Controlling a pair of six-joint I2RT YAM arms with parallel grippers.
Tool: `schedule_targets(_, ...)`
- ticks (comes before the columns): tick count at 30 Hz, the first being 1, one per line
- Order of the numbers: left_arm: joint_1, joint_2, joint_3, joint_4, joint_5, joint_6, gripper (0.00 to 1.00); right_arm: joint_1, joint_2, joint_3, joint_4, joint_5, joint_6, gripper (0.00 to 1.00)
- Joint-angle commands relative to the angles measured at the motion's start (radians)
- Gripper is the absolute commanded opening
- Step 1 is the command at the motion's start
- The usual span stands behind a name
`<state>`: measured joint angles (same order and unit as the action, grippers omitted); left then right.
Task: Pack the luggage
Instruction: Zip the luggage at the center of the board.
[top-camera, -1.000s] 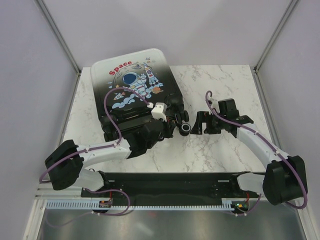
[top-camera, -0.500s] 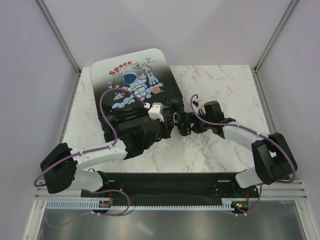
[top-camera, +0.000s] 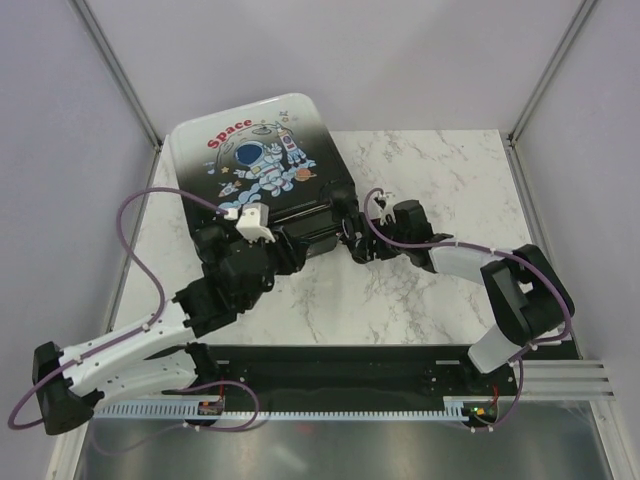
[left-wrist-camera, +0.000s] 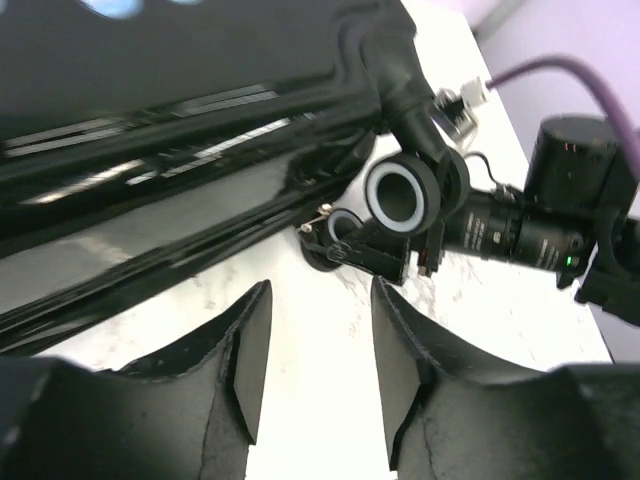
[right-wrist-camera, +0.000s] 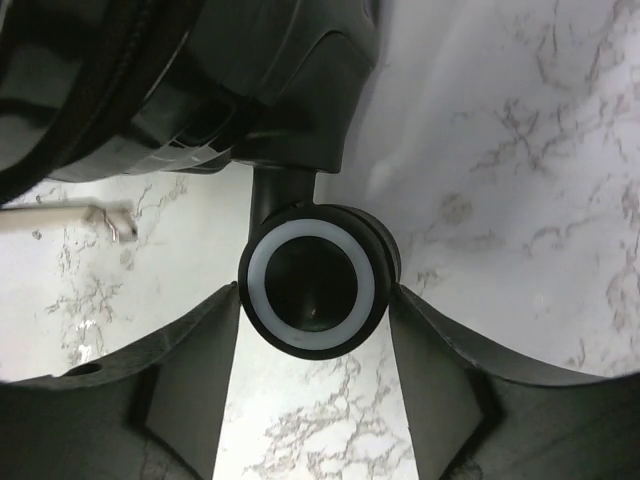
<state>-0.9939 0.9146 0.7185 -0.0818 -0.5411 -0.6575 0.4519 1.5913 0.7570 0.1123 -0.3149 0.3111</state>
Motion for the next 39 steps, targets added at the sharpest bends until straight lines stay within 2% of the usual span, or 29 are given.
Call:
schedule_targets(1, 0.034, -0.081, 0.053, -0.134, -0.126, 0.074, 0.52, 0.082, 0.100, 0.030, 0.067, -0.099, 0.029, 0.65)
schedule_targets(5, 0.141, -0.118, 0.070, -0.145, -0.109, 0.093, 0.56, 0.120, 0.113, 0.048, 0.059, -0.105, 0.037, 0.59)
schedule_targets(9, 0.274, -0.092, 0.085, -0.105, -0.044, 0.102, 0.56, 0.149, 0.087, 0.024, 0.064, -0.101, 0.055, 0.59)
schedule_targets(14, 0.404, 0.051, 0.137, -0.030, 0.068, 0.128, 0.57, 0.160, 0.001, -0.028, 0.066, -0.050, 0.106, 0.61)
schedule_targets(17, 0.489, 0.125, 0.185, -0.013, 0.157, 0.124, 0.57, 0.160, -0.131, -0.082, 0.055, 0.048, 0.146, 0.62)
schedule_targets(21, 0.561, 0.202, 0.240, -0.036, 0.216, 0.111, 0.57, 0.175, -0.409, -0.207, 0.090, 0.241, 0.181, 0.65)
schedule_targets(24, 0.621, 0.224, 0.257, -0.073, 0.262, 0.072, 0.57, 0.215, -0.531, -0.235, 0.122, 0.309, 0.139, 0.64)
schedule_targets(29, 0.685, 0.211, 0.219, -0.069, 0.328, 0.044, 0.57, 0.313, -0.467, -0.186, 0.170, 0.445, 0.071, 0.61)
schedule_targets(31, 0.690, 0.214, 0.213, -0.069, 0.354, 0.053, 0.57, 0.367, -0.424, -0.171, 0.252, 0.508, 0.037, 0.60)
schedule_targets(32, 0.692, 0.213, 0.211, -0.072, 0.357, 0.055, 0.57, 0.420, -0.409, -0.165, 0.274, 0.601, 0.033, 0.60)
schedule_targets(34, 0.693, 0.211, 0.202, -0.073, 0.365, 0.056, 0.57, 0.483, -0.360, -0.147, 0.332, 0.680, 0.020, 0.61)
schedule_targets(39, 0.701, 0.216, 0.191, -0.073, 0.377, 0.056, 0.57, 0.567, -0.254, -0.137, 0.515, 0.849, -0.003, 0.61)
